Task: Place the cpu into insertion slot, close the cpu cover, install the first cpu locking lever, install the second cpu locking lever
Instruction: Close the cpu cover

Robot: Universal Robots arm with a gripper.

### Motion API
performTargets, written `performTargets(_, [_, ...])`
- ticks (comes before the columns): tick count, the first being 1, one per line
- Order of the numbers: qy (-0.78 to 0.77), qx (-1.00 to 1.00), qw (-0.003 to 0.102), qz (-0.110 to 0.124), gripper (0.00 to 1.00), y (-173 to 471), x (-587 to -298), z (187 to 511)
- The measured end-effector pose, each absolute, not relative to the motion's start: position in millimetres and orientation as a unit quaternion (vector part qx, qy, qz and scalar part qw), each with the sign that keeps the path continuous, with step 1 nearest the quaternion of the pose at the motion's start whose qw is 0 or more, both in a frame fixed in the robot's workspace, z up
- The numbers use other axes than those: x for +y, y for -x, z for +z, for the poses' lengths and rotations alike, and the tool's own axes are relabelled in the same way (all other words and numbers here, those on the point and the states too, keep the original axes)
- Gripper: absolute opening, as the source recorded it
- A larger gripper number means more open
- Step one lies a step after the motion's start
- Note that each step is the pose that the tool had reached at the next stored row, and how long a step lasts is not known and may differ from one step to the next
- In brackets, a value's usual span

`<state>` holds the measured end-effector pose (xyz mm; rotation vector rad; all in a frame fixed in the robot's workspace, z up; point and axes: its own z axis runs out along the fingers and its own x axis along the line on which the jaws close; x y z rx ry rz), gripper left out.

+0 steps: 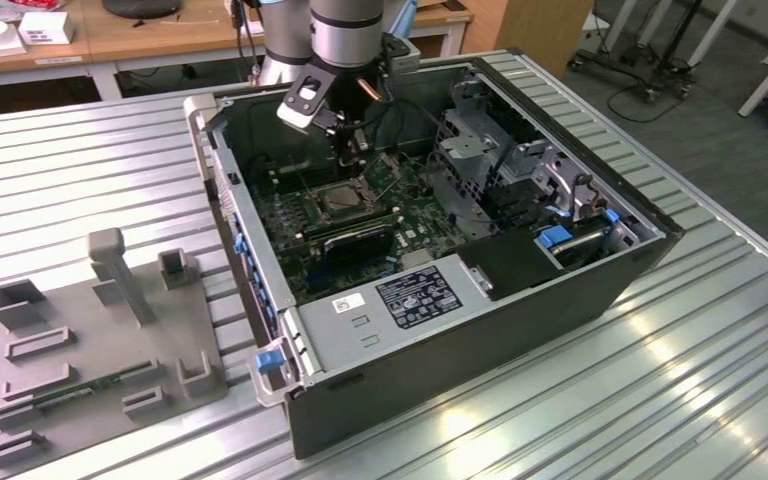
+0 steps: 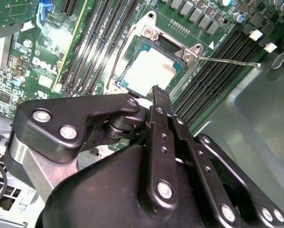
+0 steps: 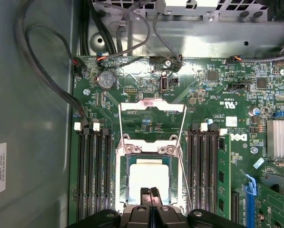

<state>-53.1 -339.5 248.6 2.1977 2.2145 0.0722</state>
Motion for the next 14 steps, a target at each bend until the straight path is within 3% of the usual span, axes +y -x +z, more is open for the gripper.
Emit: performTargets(14, [-0.704,0.710,0.010,0.023,0.10,53.1,-339.5,253.1])
